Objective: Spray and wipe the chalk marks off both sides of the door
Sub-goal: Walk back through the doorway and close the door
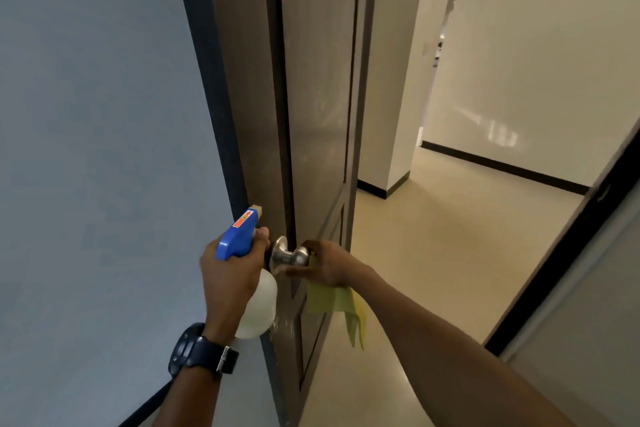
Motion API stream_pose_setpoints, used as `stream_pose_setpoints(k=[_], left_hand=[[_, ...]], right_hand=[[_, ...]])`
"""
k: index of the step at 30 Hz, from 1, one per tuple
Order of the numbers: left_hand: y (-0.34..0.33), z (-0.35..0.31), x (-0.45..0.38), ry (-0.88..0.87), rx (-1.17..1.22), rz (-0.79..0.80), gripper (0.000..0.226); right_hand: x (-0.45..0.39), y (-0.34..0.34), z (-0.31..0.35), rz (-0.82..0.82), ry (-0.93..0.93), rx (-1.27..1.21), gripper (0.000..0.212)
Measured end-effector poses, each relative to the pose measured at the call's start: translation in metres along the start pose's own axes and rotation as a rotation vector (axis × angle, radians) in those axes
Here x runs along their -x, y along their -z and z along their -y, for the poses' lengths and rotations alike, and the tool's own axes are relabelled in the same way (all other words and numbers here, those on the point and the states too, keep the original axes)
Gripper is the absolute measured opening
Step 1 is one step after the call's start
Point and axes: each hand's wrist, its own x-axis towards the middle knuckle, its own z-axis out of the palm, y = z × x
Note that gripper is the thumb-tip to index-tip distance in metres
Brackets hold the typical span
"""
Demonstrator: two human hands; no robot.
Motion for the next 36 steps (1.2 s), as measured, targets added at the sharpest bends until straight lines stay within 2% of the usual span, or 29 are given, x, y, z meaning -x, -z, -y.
stream_pose_setpoints(k=[5, 8, 10, 15, 19, 23, 29, 33, 36], left_hand=[[0.013, 0.01, -0.02, -0.001, -0.024, -0.073, 0.011], [0.024, 0.018, -0.036, 0.015, -0.053, -0.105, 0.024], [0.032, 0.023, -0.048, 0.02, -0.072, -0.128, 0.029], [0.051, 0.03, -0.082, 0.09, -0.102, -0.224, 0.026], [0.064, 0.038, -0.106, 0.092, -0.19, -0.262, 0.01], [0.066, 0.041, -0.121, 0.09, -0.214, -0.326, 0.004], [0.053, 0.041, -0.132, 0.14, -0.261, -0.471, 0.005], [0.031, 0.034, -0.129, 0.19, -0.313, -0.591, 0.011], [0.012, 0.026, -0.118, 0.219, -0.385, -0.681, 0.007]], right_hand=[[-0.035, -0.004, 0.017, 0.081, 0.045, 0.118, 0.066], [-0.063, -0.005, 0.032, 0.148, 0.107, 0.184, 0.082], [-0.083, -0.009, 0.041, 0.187, 0.139, 0.208, 0.085], [-0.123, -0.019, 0.074, 0.327, 0.186, 0.254, 0.075], [-0.155, -0.036, 0.089, 0.392, 0.208, 0.162, 0.078], [-0.174, -0.043, 0.099, 0.435, 0.206, 0.054, 0.079], [-0.197, -0.058, 0.1, 0.444, 0.256, 0.011, 0.077], [-0.204, -0.056, 0.095, 0.512, 0.325, 0.006, 0.081], [-0.201, -0.051, 0.088, 0.566, 0.379, -0.009, 0.076]])
